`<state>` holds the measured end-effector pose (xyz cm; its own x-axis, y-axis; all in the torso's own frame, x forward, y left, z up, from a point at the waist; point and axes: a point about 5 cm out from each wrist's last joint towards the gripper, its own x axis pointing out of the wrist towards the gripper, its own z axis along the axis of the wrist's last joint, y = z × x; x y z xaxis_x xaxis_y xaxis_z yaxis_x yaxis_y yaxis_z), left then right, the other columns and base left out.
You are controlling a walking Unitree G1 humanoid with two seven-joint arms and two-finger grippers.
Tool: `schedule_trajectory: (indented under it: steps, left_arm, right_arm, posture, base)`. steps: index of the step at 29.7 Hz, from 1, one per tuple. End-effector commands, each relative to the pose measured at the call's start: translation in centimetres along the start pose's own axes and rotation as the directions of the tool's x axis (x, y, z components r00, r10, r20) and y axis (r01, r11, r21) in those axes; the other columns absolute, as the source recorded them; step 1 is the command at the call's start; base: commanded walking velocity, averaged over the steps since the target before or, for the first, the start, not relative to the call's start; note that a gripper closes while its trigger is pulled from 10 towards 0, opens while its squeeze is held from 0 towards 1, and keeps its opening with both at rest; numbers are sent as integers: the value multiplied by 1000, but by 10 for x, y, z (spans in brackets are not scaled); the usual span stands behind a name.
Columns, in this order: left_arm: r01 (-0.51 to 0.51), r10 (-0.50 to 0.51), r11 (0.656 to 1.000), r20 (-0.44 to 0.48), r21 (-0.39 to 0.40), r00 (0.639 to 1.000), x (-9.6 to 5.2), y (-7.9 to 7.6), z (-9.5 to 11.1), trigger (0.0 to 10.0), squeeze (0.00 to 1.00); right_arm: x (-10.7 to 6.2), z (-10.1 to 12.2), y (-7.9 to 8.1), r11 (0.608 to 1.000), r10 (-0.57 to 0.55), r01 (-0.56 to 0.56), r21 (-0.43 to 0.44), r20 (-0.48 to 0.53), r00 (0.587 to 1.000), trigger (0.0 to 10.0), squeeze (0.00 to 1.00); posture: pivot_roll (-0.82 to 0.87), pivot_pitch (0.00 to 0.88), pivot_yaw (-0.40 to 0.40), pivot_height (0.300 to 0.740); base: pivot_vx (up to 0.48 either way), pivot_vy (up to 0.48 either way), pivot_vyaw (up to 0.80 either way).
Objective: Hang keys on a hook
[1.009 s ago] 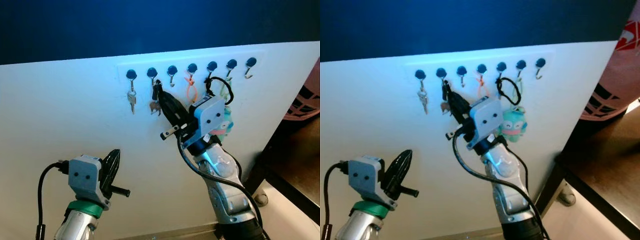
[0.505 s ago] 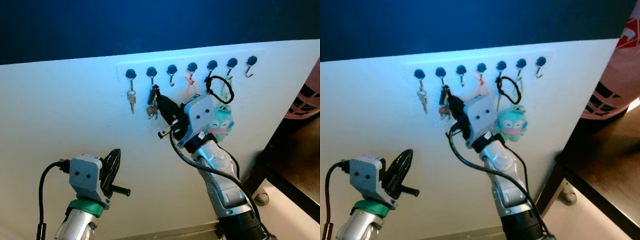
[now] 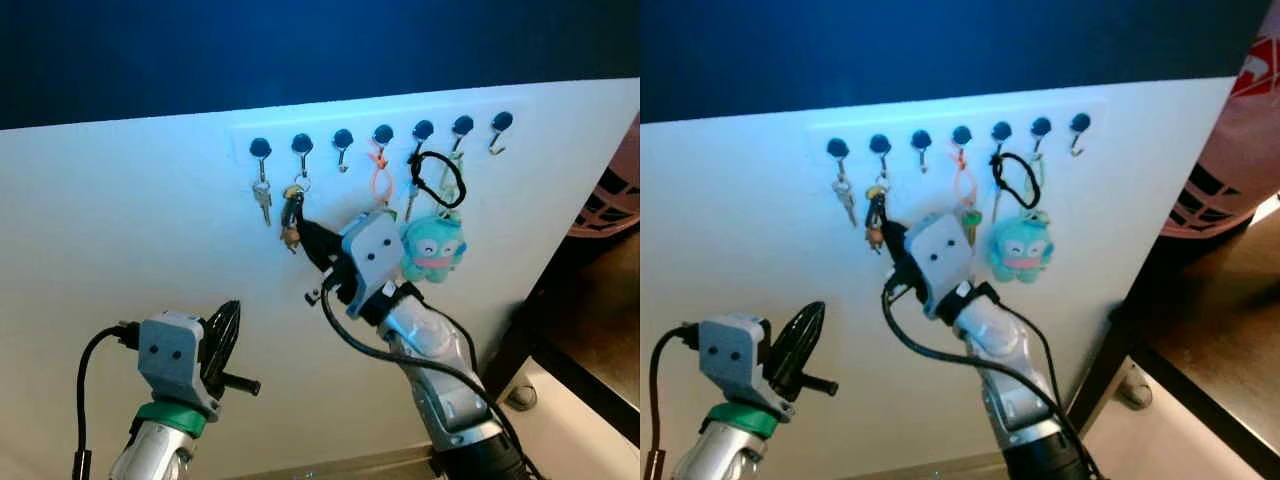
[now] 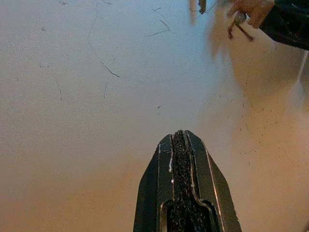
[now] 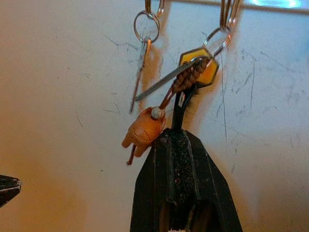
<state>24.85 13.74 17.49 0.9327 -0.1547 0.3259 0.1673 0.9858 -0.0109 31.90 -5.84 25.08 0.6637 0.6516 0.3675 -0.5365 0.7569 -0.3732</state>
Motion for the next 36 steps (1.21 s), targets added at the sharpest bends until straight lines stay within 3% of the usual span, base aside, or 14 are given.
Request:
schedule_trajectory:
  steps: [1, 15, 20, 26, 30, 32, 36]
  left_arm:
    - [-10, 10, 1000, -18, 7, 1000, -3, 2, -4, 10000, 0]
    - [-16, 16, 1000, -13, 8, 1000, -3, 2, -3, 10000, 0]
    - [-15, 15, 1000, -14, 7, 1000, -4, 1, -3, 10000, 0]
    - [0, 0, 1000, 3, -7, 1000, -3, 0, 0, 10000, 0]
    - [85, -83, 995, 41, -42, 996, -3, -10, 7, 10000, 0]
    - [192, -191, 981, 50, -37, 980, -5, -23, 11, 10000, 0]
    - [205, -204, 978, 47, -30, 978, -4, -27, 10, 10000, 0]
  right_arm:
    - [-1, 1, 10, 999, 35, -35, 18, 13, 999, 10000, 0]
    - [-13, -7, 16, 999, 10, -10, 50, 2, 1000, 10000, 0]
    - [-25, -24, 26, 998, 30, -26, 52, -73, 997, 10000, 0]
    - [-27, -24, 25, 998, 11, -7, 59, -70, 997, 10000, 0]
    - [-26, -22, 23, 998, -3, 7, 57, -63, 998, 10000, 0]
    - [-26, -22, 22, 998, -9, 12, 56, -60, 998, 10000, 0]
    - [-26, -22, 22, 998, -14, 18, 59, -58, 998, 10000, 0]
  posture:
    - [-147, 103, 128, 740]
    - [-149, 105, 126, 740]
    - [-149, 105, 126, 740]
    - [-153, 105, 127, 740]
    - [-153, 105, 127, 740]
    - [-152, 99, 130, 740]
    - [-152, 99, 130, 740]
  base:
    - [0, 0, 0]
    - [0, 0, 0]
    - [0, 0, 0]
    - [0, 0, 0]
    - [0, 0, 0]
    - [0, 0, 0]
    - [0, 0, 0]
